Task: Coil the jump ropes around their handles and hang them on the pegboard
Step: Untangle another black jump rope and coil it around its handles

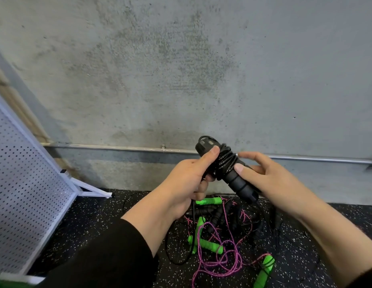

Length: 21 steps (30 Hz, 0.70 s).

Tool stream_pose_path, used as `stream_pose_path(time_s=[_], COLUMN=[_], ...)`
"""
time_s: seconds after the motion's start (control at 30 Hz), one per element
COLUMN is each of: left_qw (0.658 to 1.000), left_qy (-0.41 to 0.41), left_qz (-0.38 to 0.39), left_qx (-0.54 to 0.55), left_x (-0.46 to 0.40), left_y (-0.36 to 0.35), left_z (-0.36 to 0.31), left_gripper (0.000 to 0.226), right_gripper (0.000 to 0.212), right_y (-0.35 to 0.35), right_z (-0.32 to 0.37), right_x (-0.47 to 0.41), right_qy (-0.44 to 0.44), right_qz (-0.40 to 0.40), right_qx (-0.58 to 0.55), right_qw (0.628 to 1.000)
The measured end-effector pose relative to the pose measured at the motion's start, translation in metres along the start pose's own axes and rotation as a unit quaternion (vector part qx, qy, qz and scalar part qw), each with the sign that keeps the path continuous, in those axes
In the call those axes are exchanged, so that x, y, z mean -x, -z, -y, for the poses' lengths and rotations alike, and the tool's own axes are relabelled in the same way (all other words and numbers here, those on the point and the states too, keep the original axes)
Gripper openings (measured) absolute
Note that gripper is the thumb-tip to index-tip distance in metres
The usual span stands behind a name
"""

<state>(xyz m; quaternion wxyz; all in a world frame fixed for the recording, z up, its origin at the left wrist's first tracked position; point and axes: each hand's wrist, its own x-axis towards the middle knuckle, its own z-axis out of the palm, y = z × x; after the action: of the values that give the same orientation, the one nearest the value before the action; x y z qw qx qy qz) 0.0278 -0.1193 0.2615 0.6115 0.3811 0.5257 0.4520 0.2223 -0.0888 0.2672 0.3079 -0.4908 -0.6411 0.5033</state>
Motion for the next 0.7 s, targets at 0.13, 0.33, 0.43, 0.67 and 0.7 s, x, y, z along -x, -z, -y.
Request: stream_pose_path(time_s=[0.13,0.33,0.43,0.67,0.7], left_qw=[0.999,0.999,0.999,0.997,0.995], left_qy=[-0.017,0.024,0.029,-0.032,-0.037], left_qz=[0.032,0.027,0.003,0.038,0.052], left_qx=[-0.024,-0.031,-0.033,-0.058,-0.071], left_x=[0.001,0.001,-0.001,0.001,0.004], left_y=[-0.001,0.0,0.001,0.002,-0.001], left_z=[-0.002,-0.001,0.002,0.002,0.003], left_gripper=[0.045,0.049,0.047,0.033,0.031], right_gripper=[0.048,0.031,0.045,0.069,0.066], right_y=[0.0,0.004,-0.003,-0.005,-0.003], right_z=[0.002,0.007,0.005,0.01,0.013], right_x=[0.009,0.005,0.003,0.012,0.014], right_qy=[-0.124,-0.01,0.084,-0.088,-0.097], right_qz=[0.135,0.025,-0.026,0.066,0.09], right_qx=[-0.23,-0.08,0.132,-0.187,-0.204], right_qw=[0.956,0.996,0.987,0.976,0.97])
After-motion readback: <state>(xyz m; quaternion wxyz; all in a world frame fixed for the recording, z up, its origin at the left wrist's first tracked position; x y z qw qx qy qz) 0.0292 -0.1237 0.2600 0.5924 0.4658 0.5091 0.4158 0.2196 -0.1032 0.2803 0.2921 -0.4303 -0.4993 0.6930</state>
